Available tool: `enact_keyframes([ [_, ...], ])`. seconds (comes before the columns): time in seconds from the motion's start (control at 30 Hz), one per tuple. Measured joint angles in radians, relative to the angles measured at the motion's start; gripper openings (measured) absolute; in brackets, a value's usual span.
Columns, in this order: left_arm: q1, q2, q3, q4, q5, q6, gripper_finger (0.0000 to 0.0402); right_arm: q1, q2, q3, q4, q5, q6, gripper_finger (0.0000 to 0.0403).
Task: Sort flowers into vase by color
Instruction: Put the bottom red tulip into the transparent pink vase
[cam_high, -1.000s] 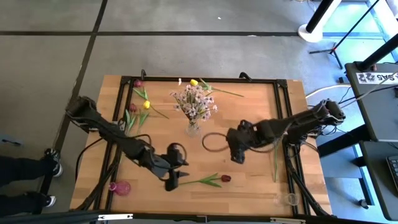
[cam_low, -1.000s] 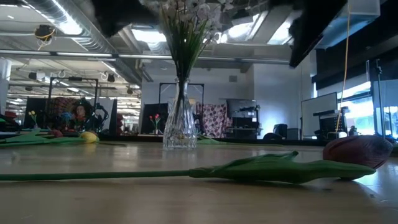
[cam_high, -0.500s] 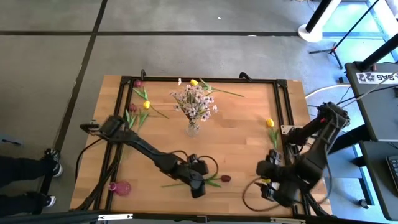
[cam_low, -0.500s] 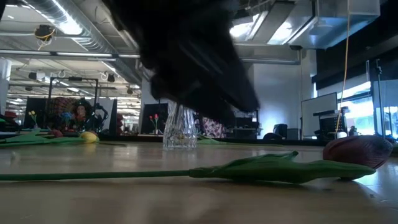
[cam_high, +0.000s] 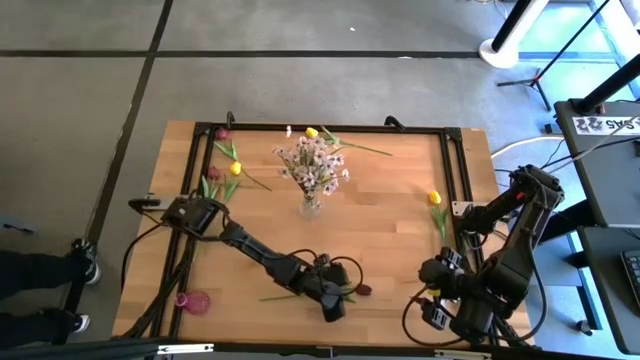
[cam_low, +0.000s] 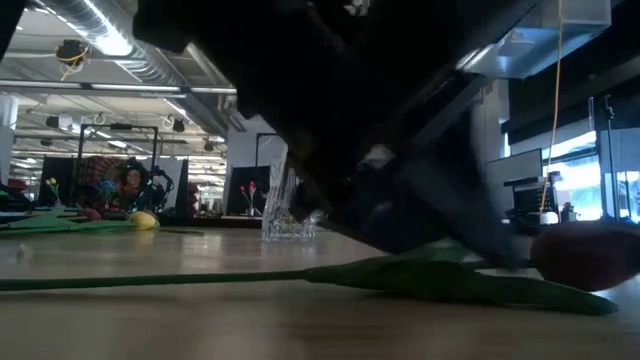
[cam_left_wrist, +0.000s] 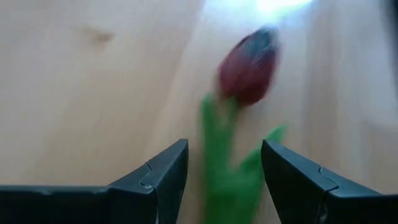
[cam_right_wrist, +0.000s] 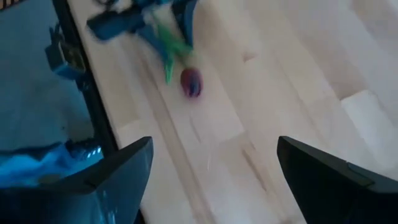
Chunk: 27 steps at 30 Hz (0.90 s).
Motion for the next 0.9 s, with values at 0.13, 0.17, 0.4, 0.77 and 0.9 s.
enact_keyframes([
  [0.13, -0.016, 0.034, 0.002, 0.082, -0.02, -0.002, 0.0195, -0.021, 0.0, 0.0, 0.002, 0.028, -0.005, 0.0343],
  [0.17, -0.021, 0.037, 0.002, 0.086, -0.032, -0.001, 0.0191, -0.025, 0.0, 0.0, 0.002, 0.028, -0.007, 0.0343],
  [0.4, -0.053, 0.033, 0.003, 0.006, -0.148, -0.085, 0.0114, -0.028, 0.0, 0.0, 0.012, 0.059, -0.029, 0.0343],
  [0.77, -0.108, -0.205, -0.002, -0.16, -0.257, -0.221, 0.0007, -0.027, 0.0, -0.001, 0.01, 0.119, -0.058, 0.0343],
  [0.9, -0.181, -0.381, -0.002, -0.23, -0.482, -0.046, 0.0004, -0.039, 0.0, -0.001, 0.031, 0.117, -0.053, 0.0343],
])
